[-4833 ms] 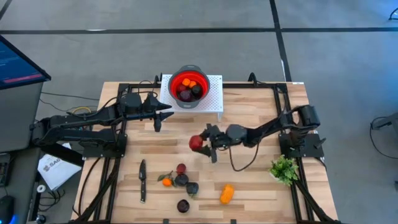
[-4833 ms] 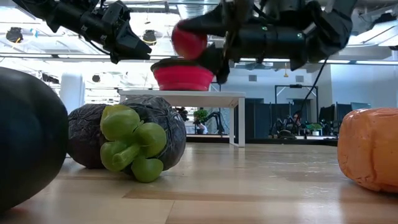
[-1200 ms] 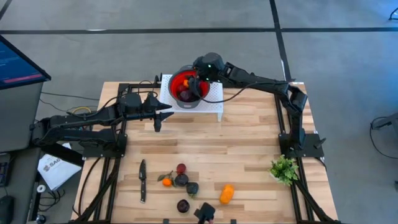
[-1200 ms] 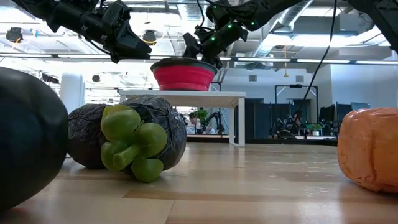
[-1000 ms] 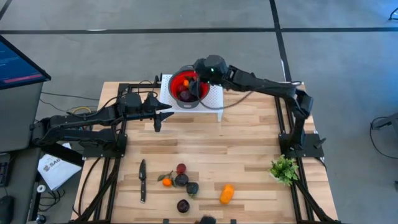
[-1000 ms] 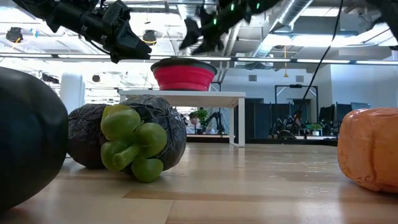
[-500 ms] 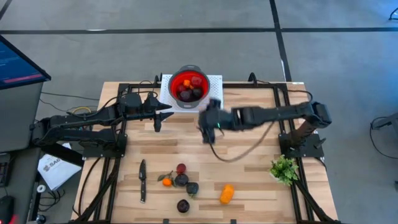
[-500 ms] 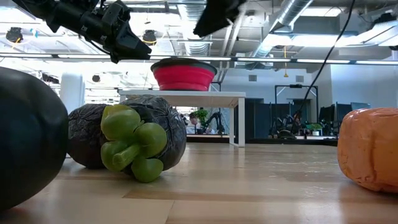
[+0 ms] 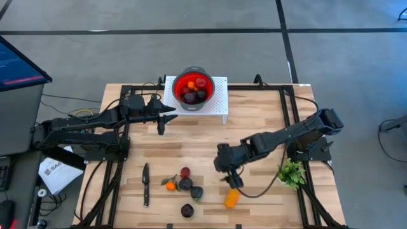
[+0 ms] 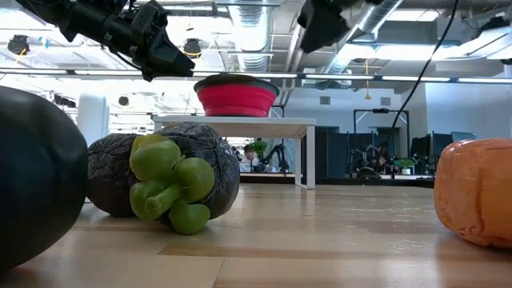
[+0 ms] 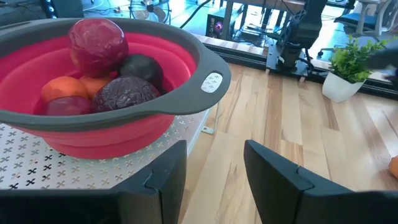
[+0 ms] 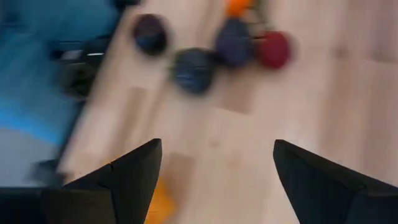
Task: Pick & Place Fruit
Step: Put the mango into the red strainer bowl
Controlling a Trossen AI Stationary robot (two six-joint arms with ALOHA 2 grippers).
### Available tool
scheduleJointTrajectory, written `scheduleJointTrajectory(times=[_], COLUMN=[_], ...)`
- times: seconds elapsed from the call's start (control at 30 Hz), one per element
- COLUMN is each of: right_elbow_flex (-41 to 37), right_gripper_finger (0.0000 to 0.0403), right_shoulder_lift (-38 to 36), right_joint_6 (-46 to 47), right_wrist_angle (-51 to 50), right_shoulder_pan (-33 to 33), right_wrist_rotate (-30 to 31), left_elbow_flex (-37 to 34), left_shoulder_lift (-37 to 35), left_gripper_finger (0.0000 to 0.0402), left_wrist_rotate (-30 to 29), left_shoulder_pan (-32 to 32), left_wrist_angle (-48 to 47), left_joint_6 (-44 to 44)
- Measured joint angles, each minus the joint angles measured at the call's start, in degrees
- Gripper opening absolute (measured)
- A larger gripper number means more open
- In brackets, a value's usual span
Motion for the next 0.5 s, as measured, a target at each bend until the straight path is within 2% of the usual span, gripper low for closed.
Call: scheduleJointTrajectory(times=[0.07, 0.27, 0.5], right_elbow_flex=[-0.02, -0.12, -0.02], right_gripper_finger=[0.0302, 0.0321, 0.0359], right_shoulder_lift=[0.0, 4.12, 9.67], right_joint_6=[0.15, -2.65, -9.32], right_wrist_angle=[0.4, -2.1, -1.27], right_shoulder_pan=[1.23, 6.29, 10.69], right_wrist_rotate=[-4.03, -9.41, -8.29], left_elbow_flex=[0.01, 0.0, 0.0], left_shoulder_lift=[0.0, -0.02, -0.02], left_gripper_finger=[0.0153, 0.0153, 0.0153], left_wrist_rotate=[-0.01, -0.02, -0.02], left_shoulder_pan=[0.0, 0.0, 0.02], left_wrist_angle=[0.01, 0.13, 0.29], left_joint_6=[-0.06, -0.47, -1.73])
